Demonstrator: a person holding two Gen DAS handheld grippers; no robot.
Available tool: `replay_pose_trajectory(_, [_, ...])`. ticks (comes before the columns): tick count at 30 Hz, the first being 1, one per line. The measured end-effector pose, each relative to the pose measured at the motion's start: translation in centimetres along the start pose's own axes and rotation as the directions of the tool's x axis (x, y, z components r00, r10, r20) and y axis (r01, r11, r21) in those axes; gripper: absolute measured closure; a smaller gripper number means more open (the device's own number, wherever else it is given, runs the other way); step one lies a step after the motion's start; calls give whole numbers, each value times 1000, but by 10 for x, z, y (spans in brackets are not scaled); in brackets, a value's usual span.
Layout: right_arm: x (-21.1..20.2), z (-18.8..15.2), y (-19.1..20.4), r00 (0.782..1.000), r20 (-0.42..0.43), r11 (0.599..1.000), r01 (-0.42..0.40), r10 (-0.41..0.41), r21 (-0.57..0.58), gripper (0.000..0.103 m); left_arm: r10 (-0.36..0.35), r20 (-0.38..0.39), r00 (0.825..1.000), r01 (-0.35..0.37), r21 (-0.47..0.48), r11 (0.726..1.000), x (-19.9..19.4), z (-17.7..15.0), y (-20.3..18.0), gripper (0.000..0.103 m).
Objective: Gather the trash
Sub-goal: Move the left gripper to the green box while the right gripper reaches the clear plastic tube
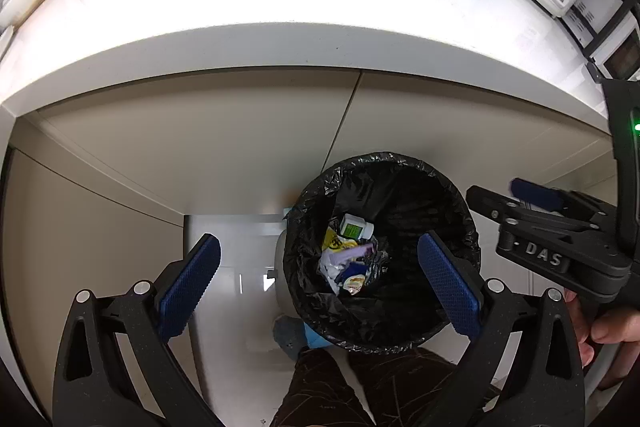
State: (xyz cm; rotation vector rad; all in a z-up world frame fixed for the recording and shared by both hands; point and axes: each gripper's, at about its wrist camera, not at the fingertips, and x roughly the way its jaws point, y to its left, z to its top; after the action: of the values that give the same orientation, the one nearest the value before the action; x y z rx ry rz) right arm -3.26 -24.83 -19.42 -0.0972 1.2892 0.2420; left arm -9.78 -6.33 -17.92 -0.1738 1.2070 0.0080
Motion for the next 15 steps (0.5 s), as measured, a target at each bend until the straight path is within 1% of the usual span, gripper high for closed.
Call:
replay_pose_trajectory(2, [-7,4,-2,1000,20,1000,4,-4,-2,27,2,1,1000,-2,-7,1000,-2,1,-3,6])
replay_pose_trajectory(4, [-15,6,-6,999,40,1000,6,-6,-6,19,9,8,1000,-9,-14,1000,-5,3,-7,6])
replay_pose_trajectory(7, [-30,13,-14,997,73,1000,-3,5,-19,13,18,25,1000,-18,-32,999,-11,5,-13,6])
replay_pose_trajectory(15, [-70,39,-30,992,121,996,-35,45,-81,9,37,73,997,-29,-105,994,-41,23,-24,6])
